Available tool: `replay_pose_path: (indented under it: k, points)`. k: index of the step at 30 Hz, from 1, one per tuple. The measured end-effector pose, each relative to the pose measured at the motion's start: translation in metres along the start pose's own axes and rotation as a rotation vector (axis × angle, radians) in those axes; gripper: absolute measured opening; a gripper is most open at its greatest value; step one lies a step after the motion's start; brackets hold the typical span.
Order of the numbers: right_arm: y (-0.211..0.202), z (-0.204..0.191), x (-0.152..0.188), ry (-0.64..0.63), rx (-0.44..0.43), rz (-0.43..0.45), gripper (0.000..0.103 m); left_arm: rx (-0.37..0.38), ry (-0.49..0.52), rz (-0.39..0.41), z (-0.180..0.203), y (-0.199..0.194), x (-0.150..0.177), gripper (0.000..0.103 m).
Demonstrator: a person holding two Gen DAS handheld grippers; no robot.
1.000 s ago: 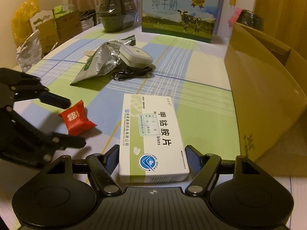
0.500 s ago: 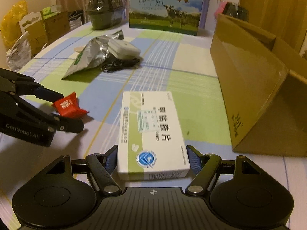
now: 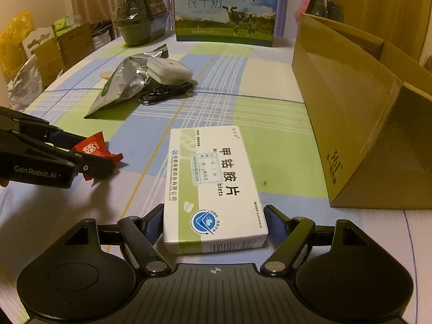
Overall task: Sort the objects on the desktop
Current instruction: 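Grasp the red candy with the left gripper while the right holds the tablet box, then carry the red candy and white tablet box over the cardboard box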
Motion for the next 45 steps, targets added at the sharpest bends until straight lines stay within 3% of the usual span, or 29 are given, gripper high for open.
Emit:
replay_pose_path:
  k: [13,19,27,29,31,45]
  points:
    - [0.003,0.003,-0.004,0.003,-0.012,0.034,0.08,-0.038,0.068,0.01,0.011,0.003,0.004,0.049]
    - [0.01,0.005,-0.01,0.007,-0.035,0.048,0.08,-0.041,0.053,0.019,0.011,0.002,0.003,0.041]
    - [0.02,0.0,-0.017,0.003,-0.044,0.035,0.079,-0.036,0.018,0.025,0.009,0.0,0.003,0.038]
    - [0.019,0.001,-0.017,0.0,-0.033,0.036,0.07,-0.038,0.02,0.026,0.01,-0.001,0.003,0.037]
    - [0.018,0.002,-0.016,-0.007,-0.024,0.035,0.069,-0.04,0.02,0.026,0.01,-0.001,0.003,0.037]
    - [-0.03,0.002,-0.017,0.06,-0.016,0.077,0.069,-0.041,0.028,0.054,0.028,-0.028,0.006,0.036]
Point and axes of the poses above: each gripper's, at about its wrist camera, not at the fingertips, and y roughly the way its jaws point, z to its right, x to its underside, the point moved 1 cm from there along y, roughly the way its jaws point, and after that the axes turned 2 degrees about z, right-handed, at the moved point
